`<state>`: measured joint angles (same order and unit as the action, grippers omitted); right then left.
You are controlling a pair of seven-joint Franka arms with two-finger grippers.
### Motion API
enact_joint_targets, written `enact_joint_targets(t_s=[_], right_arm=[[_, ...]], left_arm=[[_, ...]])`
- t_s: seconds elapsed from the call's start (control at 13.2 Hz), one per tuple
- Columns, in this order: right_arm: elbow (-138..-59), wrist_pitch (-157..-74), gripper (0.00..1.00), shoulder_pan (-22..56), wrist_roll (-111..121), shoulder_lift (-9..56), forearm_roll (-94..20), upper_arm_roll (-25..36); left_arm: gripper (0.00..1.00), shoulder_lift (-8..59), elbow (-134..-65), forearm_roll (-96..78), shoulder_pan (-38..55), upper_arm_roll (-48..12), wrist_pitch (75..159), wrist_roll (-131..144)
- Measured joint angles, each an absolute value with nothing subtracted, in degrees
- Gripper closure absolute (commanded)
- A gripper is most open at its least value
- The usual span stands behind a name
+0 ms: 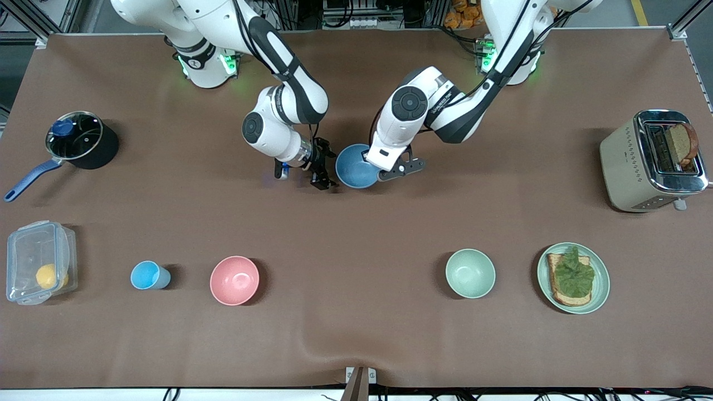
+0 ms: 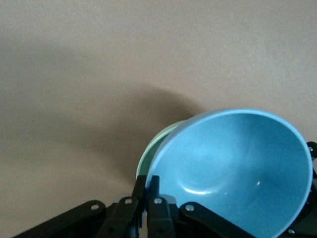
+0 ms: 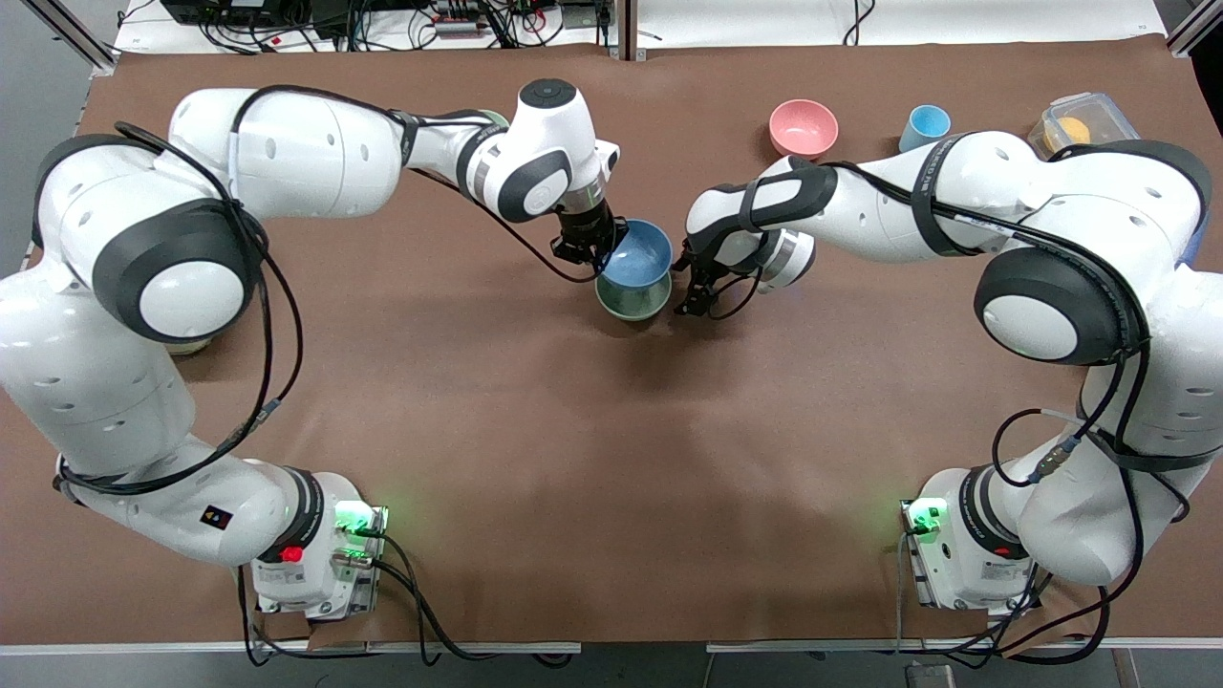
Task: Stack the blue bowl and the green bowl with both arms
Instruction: 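Lower the blue bowl into the green bowl with the left gripper, then open the left gripper and release the blue bowl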
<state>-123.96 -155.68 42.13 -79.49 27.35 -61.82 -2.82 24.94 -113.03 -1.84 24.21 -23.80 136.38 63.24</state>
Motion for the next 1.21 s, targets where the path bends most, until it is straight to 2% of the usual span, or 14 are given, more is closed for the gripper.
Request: enact_joint_targets(t_s=[0.46, 0.53, 0.61, 0.68, 0.99, 1.21], right_arm=[[-123.96, -155.68, 0.00, 42.13, -79.48, 27.35, -61.82, -2.82], [-123.96, -155.68, 0.00, 42.13, -79.47, 27.35, -61.82, -2.82], [-123.96, -155.68, 0.00, 42.13, -79.47, 27.35, -61.82, -2.82], [-123.96, -155.68, 0.00, 42.12, -79.47, 27.35, -61.82, -2.81], [-123.97, -155.68, 0.00, 42.13, -79.17, 27.35, -61.82, -2.81], [-124.50, -155.52, 0.00, 42.00, -77.45, 27.28, -61.82, -2.61]], left_arm=[[1.00, 27.09, -114.59, -1.84, 25.04, -23.79, 139.84, 63.24], [0.87, 27.11, -114.59, -1.84, 25.04, -23.79, 139.89, 63.24], [0.28, 27.11, -114.59, -1.84, 25.04, -23.79, 139.93, 63.47], [0.00, 27.11, -114.58, -1.84, 25.04, -23.79, 139.99, 64.51], [0.00, 26.21, -114.01, -1.84, 25.05, -23.84, 140.05, 67.04], [0.00, 20.43, -112.74, -1.84, 24.49, -23.74, 136.39, 67.55]])
